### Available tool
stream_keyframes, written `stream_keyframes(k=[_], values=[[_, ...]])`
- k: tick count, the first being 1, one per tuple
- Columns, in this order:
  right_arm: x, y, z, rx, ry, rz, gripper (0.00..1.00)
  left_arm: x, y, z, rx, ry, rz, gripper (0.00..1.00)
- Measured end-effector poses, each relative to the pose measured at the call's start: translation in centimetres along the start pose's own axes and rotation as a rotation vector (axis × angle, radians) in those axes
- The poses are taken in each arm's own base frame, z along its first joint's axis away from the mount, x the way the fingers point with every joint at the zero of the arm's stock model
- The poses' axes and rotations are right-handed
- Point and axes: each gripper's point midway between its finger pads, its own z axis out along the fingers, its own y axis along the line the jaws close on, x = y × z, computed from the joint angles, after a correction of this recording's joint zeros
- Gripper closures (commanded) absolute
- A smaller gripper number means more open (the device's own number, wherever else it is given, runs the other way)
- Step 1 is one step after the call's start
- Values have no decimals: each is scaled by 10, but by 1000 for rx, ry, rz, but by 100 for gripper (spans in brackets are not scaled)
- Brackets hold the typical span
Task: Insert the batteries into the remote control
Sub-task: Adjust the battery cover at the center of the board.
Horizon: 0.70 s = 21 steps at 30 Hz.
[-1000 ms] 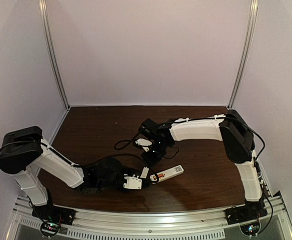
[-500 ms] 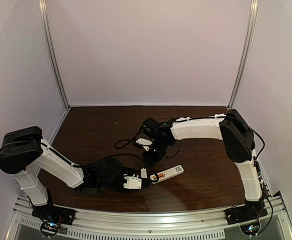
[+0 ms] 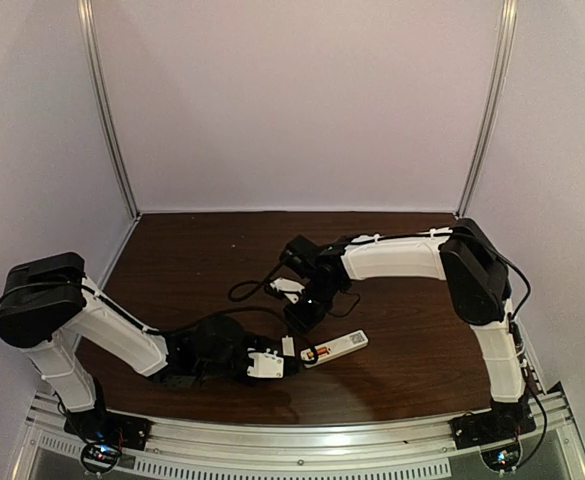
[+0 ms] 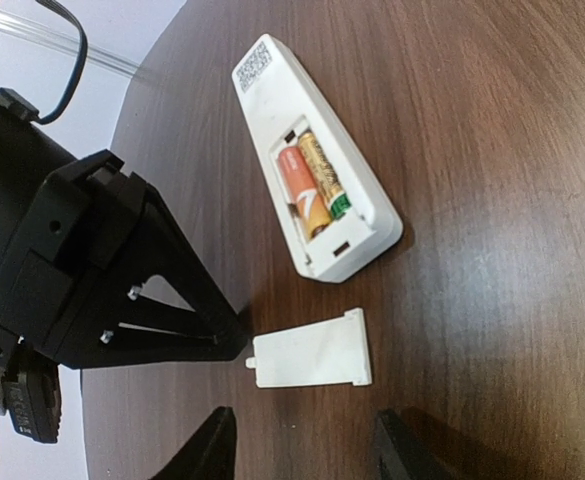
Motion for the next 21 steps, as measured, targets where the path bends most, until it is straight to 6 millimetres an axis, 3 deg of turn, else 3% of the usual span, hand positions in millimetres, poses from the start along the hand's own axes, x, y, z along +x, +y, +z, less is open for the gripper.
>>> stream_keyframes(k=[15,21], values=[[-3,8,3,14,7,-23,81,0,0,0,0,0,-2,52],[-4,10,5,41,6,-40,85,0,0,0,1,0,-2,53]])
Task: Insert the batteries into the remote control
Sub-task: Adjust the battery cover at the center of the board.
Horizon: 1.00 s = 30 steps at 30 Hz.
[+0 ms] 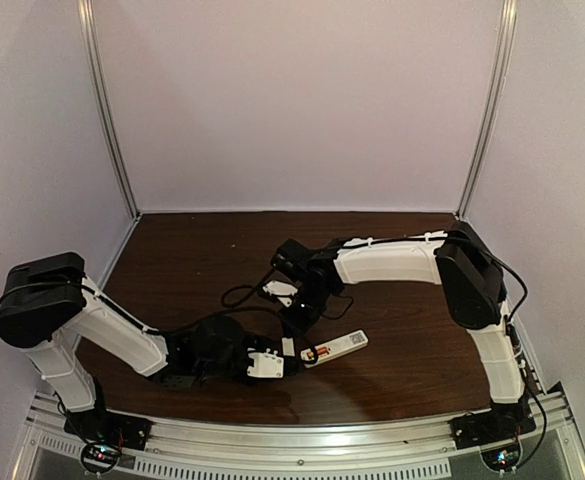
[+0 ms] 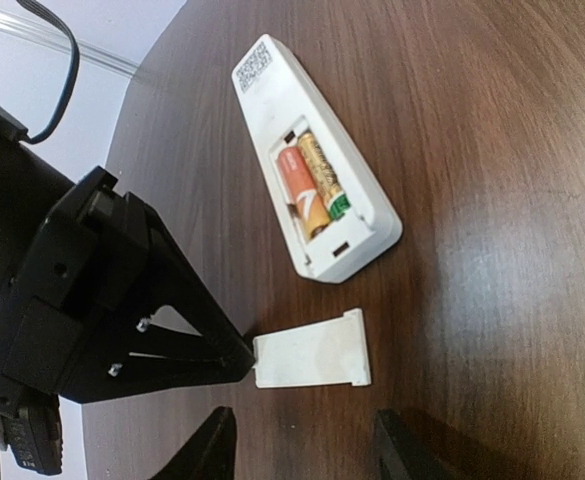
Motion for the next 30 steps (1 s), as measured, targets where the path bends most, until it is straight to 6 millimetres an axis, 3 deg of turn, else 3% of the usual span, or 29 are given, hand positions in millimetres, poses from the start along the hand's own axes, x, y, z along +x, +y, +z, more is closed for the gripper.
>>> stream_keyframes(k=[30], values=[[-1,1,3,37,-4,-18,100,-7,-4,14,6,8,22,54]])
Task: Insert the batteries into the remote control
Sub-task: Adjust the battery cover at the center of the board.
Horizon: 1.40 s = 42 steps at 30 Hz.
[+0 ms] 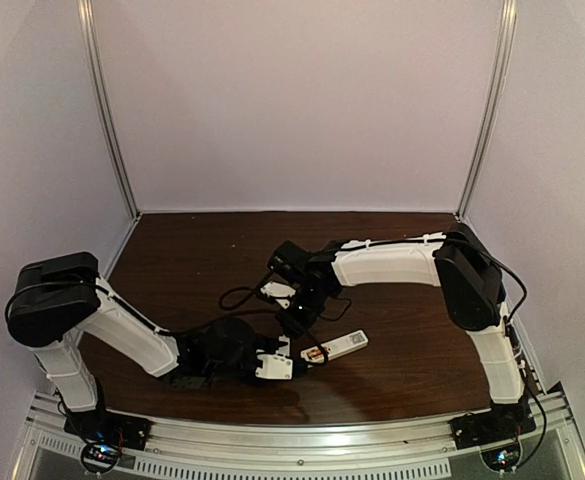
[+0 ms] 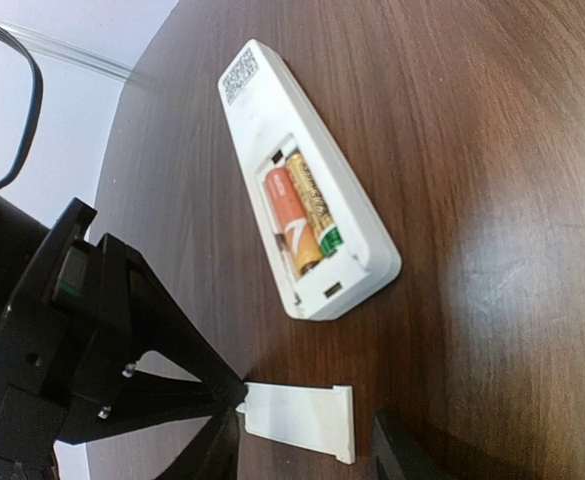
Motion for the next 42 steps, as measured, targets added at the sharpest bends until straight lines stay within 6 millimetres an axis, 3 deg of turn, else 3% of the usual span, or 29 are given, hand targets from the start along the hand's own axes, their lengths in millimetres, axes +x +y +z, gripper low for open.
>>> stream_keyframes(k=[9,14,19,25,35,42], values=[[0,0,0,-1,0,1,100,4,0,-12,-13,-3,-24,52],[0,-1,-2,-23,-2,36,98,0,11,-33,-55,-42,-97,48],[16,-4,-7,-64,21,90,95,2,25,-57,-120,-70,-206,44],[34,11,-10,-169,45,115,93,4,43,-73,-186,-83,-375,42],[52,30,-15,-325,50,173,84,3,46,-78,-121,-43,-723,43],[50,17,-33,-362,0,260,76,-4,31,-65,-1,22,-824,48]])
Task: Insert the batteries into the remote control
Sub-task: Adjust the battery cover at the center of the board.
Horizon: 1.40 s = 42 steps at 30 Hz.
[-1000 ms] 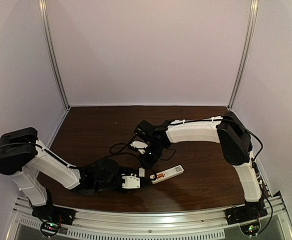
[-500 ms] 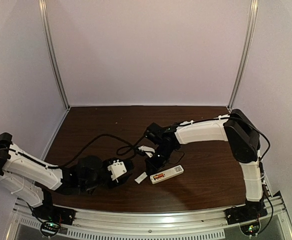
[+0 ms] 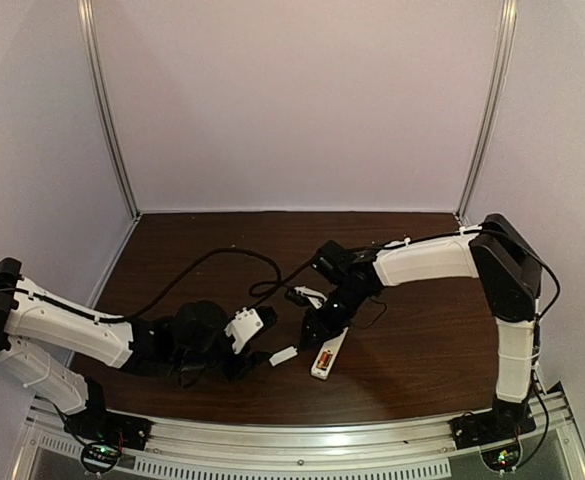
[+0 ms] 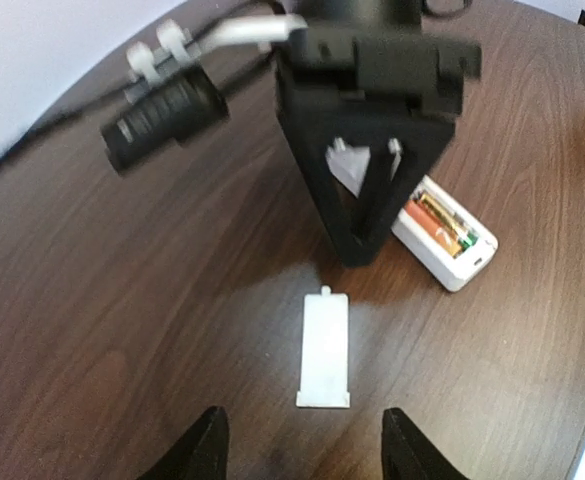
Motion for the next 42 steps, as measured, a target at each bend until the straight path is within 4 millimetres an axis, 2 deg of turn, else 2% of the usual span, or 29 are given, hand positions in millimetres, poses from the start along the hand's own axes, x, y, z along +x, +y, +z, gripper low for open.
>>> stream_keyframes(k=[7,11,16,21,28,36,42], values=[[-30,-2,-35,-17,-136,13,74,44,-10,15,36,160,-17,45],[-38,-9,-44,-17,-175,32,72,54,-13,22,42,201,-23,44],[-38,-19,-54,-17,-208,62,71,62,-17,32,50,236,-24,43],[-39,-30,-77,-10,-262,90,71,56,-19,42,63,220,-38,46],[-48,-34,-104,-7,-337,88,71,52,-17,51,90,209,-73,57],[-48,-36,-107,-10,-341,93,71,51,-13,54,93,207,-82,71],[-48,-35,-107,-16,-340,90,64,50,-13,54,94,209,-73,78]])
